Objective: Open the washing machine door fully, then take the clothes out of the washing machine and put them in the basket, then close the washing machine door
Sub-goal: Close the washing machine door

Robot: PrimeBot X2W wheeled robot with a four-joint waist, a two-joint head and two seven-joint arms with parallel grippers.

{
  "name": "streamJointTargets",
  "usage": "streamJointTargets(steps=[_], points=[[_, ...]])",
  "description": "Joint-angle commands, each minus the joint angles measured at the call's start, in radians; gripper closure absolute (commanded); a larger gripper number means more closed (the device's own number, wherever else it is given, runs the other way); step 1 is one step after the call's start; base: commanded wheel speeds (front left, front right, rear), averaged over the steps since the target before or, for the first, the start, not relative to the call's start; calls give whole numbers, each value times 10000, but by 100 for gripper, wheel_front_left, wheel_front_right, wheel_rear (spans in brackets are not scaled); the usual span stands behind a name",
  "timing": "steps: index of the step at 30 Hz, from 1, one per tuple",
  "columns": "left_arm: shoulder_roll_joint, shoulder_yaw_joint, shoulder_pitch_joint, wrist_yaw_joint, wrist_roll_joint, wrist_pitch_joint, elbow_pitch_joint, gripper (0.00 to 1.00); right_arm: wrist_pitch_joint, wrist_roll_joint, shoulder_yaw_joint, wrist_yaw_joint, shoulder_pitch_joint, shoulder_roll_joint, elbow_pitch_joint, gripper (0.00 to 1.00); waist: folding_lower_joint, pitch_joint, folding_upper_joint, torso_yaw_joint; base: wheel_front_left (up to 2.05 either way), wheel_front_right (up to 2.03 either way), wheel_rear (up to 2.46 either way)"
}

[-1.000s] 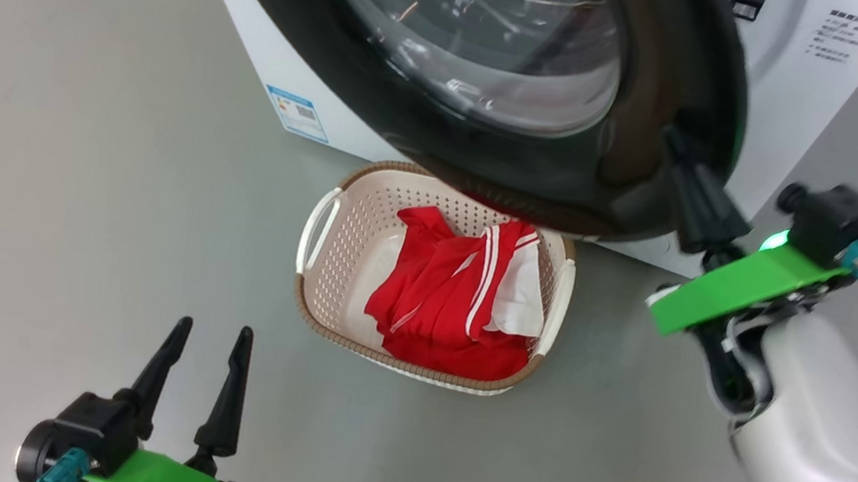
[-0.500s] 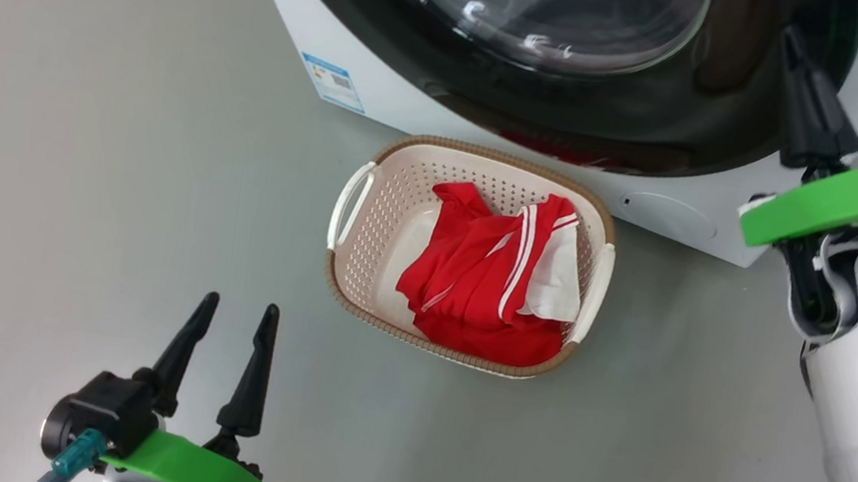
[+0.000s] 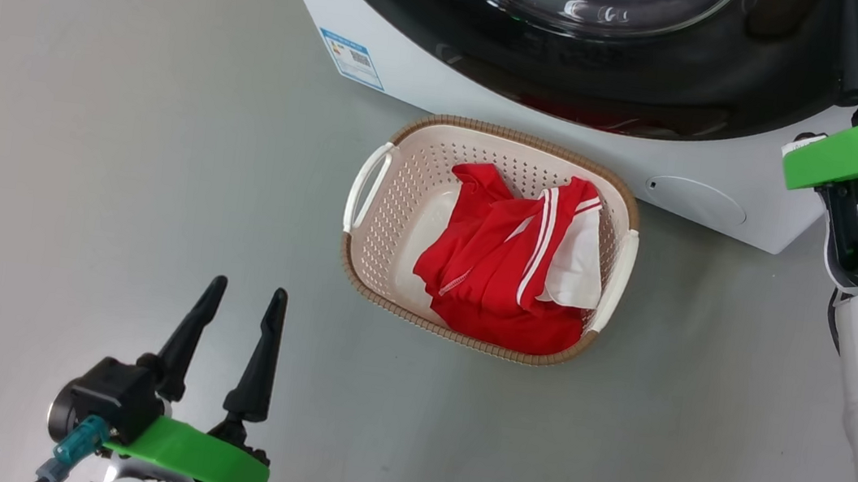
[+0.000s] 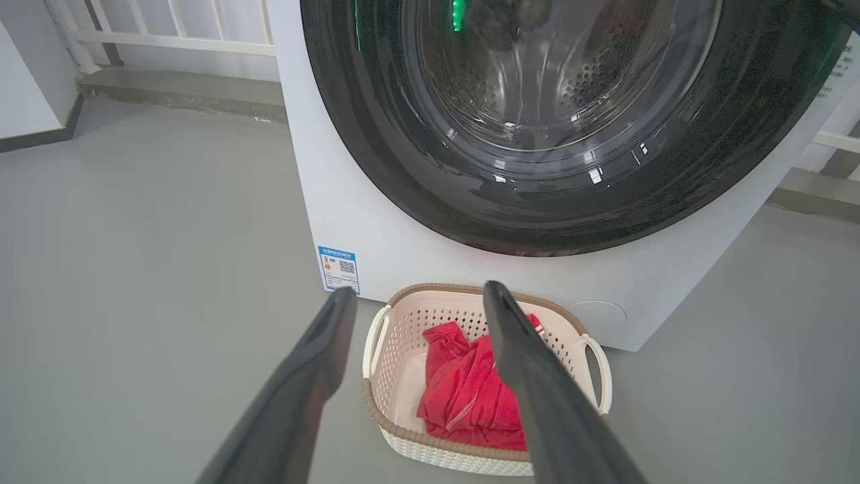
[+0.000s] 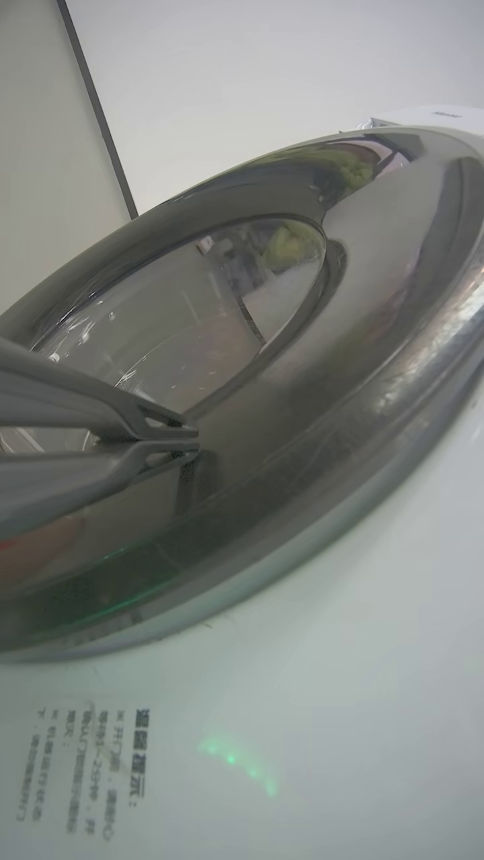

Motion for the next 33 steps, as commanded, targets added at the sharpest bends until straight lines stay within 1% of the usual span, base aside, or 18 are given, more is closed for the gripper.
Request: streamJointTargets(steps=[1, 9, 10, 11, 12, 13, 18, 22, 27, 33], points=[[187, 304, -222, -29, -72, -93, -247, 0, -86, -26, -141, -86, -496, -37, -263, 100, 0, 19, 0, -7, 0, 0, 0], [187, 357, -214, -29, -42, -93, -69, 0, -86, -39, 835, -86, 252, 30, -105, 99, 0, -192, 0, -213, 0, 0, 0], [187, 376, -209, -29, -32, -93, -36, 0, -86, -25, 963, -86, 413, 31, -107, 76, 0, -249, 0, -250, 0, 0, 0], [187, 403, -197, -29, -15, -93, 1, 0, -86, -21, 1076, -86, 586, 38, -116, 56, 0, -308, 0, -292, 0, 0, 0], [187, 428, -185, -29, 1, -93, 37, 0, -86, -19, 1206, -86, 771, 46, -130, 6, 0, -372, 0, -333, 0, 0, 0], [187, 454, -170, -29, 17, -93, 73, 0, -86, -10, 1327, -86, 960, 57, -144, 0, 0, -435, 0, -380, 0, 0, 0], [187, 596, -103, -29, 134, -93, 250, 0, -86, 85, 1779, -86, 1895, 86, -283, 0, 0, -800, 0, -660, 0, 0, 0], [187, 730, -22, -29, 295, -93, 400, 0, -86, 158, 1937, -86, 2606, 118, -465, 0, 0, -1090, 0, -975, 0, 0, 0], [288, 795, 7, -29, 379, -93, 580, 0, -86, 189, 1879, -86, 3400, 109, -723, 0, 0, -1361, 0, -1405, 0, 0, 0], [485, 989, 64, -29, 297, -93, 722, 0, -86, 194, 1537, -86, 4310, 88, -972, 0, 0, -1631, 0, -1963, 0, 0, 0]])
